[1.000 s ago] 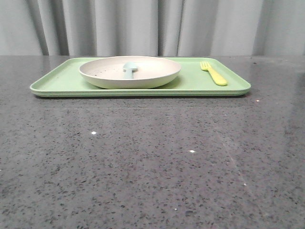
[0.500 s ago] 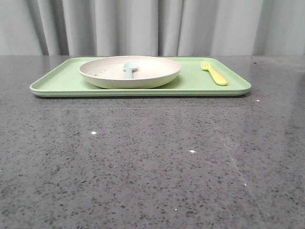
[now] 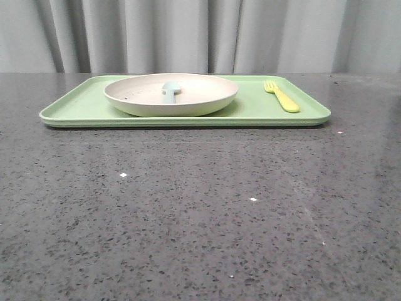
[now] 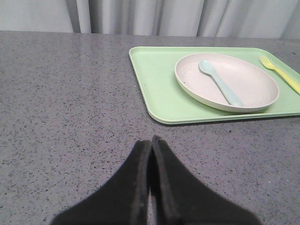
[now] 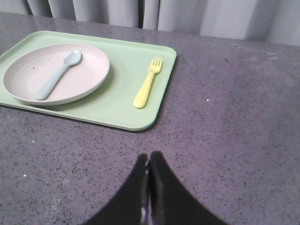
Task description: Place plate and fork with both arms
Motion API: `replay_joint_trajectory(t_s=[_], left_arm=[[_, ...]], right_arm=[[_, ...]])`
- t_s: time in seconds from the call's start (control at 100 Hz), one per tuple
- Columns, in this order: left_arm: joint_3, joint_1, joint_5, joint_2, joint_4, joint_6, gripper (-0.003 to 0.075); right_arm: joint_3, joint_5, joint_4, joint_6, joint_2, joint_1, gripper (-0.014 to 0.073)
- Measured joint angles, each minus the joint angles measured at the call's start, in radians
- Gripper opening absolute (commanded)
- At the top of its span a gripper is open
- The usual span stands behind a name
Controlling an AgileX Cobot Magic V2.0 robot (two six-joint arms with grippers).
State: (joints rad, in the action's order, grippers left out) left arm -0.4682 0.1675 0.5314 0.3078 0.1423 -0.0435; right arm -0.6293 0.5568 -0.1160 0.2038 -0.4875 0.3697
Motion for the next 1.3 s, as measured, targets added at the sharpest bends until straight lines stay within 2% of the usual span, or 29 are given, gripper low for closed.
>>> replay_joint_trajectory(t_s=[0.52,0.67,0.83,1.1,1.3], left_arm=[[0.031,0.000,-0.012,0.000,0.000,0.000,-0.0020],[0.101,-0.011,-0.129,-0.029,0.002,0.000,-0.0020],[0.213,-0.077,-0.274,-0.106,-0.023,0.000,-0.0020],[0.384,-0.201,-0.417,-0.270,-0.107,0.000,-0.0020],[0.468,-0.228,-0.450,-0.312,-0.120,0.000,-0.0020]], right_arm=[[0.000,0.000,-0.002,-0.001,0.000,0.000,-0.0055],[0.000,0.000,-0.002,-0.001,0.000,0.000,-0.0055],[0.000,0.000,-0.002,-0.001,0.000,0.000,-0.0055],[0.000,0.000,-0.002,-0.001,0.000,0.000,-0.0055],[0.000,-0.001,-0.002,-0.003,0.000,0.000,-0.0055]])
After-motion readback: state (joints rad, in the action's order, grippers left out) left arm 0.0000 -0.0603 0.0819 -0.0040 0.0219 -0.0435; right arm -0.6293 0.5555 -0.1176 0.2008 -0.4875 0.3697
